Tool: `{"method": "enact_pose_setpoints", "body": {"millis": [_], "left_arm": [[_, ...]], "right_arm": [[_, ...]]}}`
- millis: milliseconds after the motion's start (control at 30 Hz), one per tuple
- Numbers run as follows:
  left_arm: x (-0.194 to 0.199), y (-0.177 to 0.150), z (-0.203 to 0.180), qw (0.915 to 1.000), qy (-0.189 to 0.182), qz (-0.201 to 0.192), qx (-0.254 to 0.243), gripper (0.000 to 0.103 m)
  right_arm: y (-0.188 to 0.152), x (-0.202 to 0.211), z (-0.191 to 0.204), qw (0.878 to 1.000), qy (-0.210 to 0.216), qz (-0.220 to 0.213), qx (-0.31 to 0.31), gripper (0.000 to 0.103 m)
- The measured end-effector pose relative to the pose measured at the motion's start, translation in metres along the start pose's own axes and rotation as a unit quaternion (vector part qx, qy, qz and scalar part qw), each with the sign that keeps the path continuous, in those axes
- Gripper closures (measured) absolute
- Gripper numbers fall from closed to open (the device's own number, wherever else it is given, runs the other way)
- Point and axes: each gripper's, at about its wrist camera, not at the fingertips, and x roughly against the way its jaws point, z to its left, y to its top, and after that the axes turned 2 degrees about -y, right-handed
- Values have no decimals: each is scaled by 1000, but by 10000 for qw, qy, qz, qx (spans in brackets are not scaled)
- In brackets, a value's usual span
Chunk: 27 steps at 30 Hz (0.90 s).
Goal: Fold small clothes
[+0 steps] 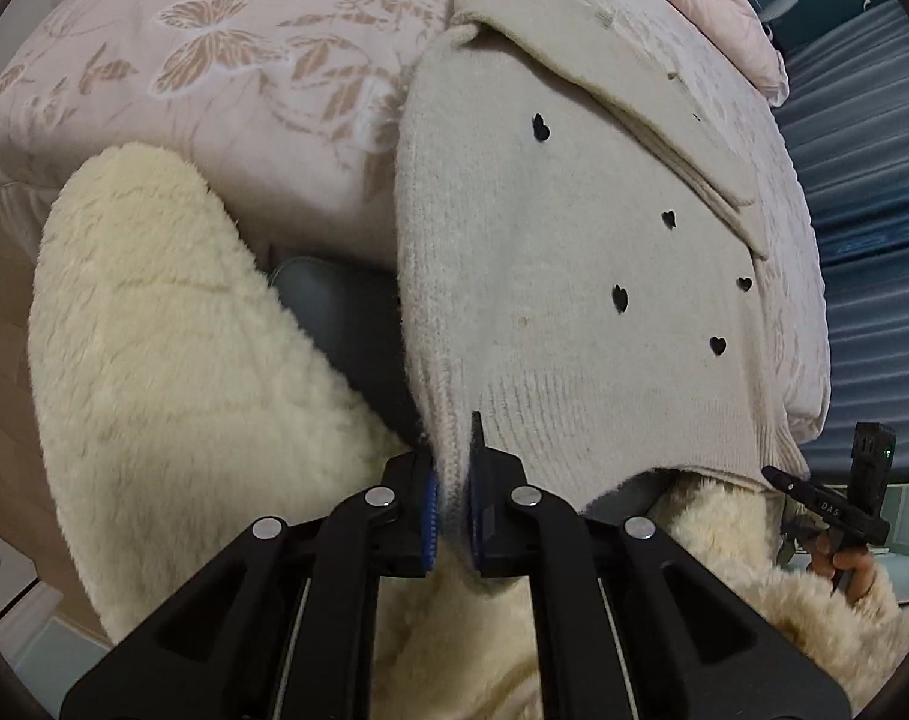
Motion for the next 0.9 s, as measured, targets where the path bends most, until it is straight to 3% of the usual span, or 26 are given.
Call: {"method": "enact_pose_setpoints", "body": {"millis": [100,200,367,500,600,633,700,767,833,900], "left_arm": [[16,-6,-3,9999,-32,81,-80,97],[36,16,-11,9994,-190,-252,-161,97],[43,111,-46,9897,-387,-1255,-571,97],[6,189,-72,9839,-215,-1680,-574,95],[-29,225,-68,9788,-11,-2040,-178,81],[-37,233,-62,9767,196,-2137,27,62],[-41,242,-51,9730,432,-2254,250,44],[-29,239,-44,9703,100,-2402,264,38],[-17,232,-41,9673,-147,-2530,95,11],[-16,230,-43,9682,-280,-2478,-187,10]], "right_arm": [[-8,15,-1,9999,125,18,-29,96],[7,39,-7,9986,340,-364,-197,96],[93,84,-29,9770,957,-1780,-682,95],[165,61,-41,9561,1006,-2488,-1173,91],[196,31,-48,9428,637,-2742,-1787,85],[200,26,-52,9371,575,-2811,-1989,82],[198,25,-56,9274,398,-2999,-2198,66],[190,35,-54,9209,8,-3266,-2127,44],[182,43,-51,9197,-277,-3448,-1859,37],[183,42,-49,9275,-489,-3366,-1550,35]]}}
